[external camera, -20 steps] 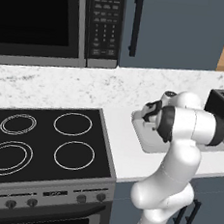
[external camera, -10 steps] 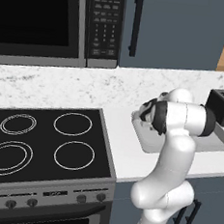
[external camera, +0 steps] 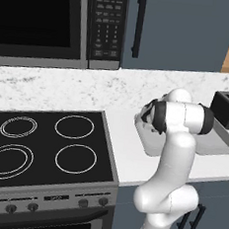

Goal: Place one garlic and one fish in each tupperware on the nearby counter, to pack two identical lunches.

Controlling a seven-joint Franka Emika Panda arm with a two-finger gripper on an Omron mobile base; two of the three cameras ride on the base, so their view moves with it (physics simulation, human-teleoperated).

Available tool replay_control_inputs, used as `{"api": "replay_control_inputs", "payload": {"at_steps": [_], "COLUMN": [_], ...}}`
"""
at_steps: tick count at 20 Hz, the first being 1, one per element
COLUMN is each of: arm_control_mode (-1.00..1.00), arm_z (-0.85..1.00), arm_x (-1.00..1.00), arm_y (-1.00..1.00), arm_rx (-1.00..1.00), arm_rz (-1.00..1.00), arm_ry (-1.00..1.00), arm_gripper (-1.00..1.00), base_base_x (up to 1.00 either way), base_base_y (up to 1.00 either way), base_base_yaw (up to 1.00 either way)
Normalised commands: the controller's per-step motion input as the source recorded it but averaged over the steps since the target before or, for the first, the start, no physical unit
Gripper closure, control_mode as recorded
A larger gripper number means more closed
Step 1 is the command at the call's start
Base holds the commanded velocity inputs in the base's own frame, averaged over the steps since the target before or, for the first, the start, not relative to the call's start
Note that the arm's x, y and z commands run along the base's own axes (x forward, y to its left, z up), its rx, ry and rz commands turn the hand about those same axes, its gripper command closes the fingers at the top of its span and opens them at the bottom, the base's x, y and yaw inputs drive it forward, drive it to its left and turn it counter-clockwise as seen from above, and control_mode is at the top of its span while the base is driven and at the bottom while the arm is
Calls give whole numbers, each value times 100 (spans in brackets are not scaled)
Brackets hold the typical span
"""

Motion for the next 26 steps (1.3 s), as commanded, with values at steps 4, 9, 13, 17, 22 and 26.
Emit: {"api": "replay_control_inputs", "payload": {"at_steps": [4, 9, 13, 17, 22, 26], "arm_control_mode": [-100, -100, -100, -100, -100, -100], "arm_z": [2, 43, 44, 27, 58, 100], "arm_x": [0, -24, -56, -98, -100, -75], "arm_y": [0, 11, 16, 2, 1, 11], "arm_rx": [0, -1, -4, -5, -6, -10], "arm_rz": [0, 0, 0, 0, 0, 0], "arm_ry": [-7, -19, -18, -12, -18, -23], "arm_gripper": [-100, -100, -100, -100, -100, -100], "base_base_x": [0, 0, 0, 0, 0, 0], "base_base_y": [0, 0, 0, 0, 0, 0], "base_base_yaw": [0, 0, 0, 0, 0, 0]}}
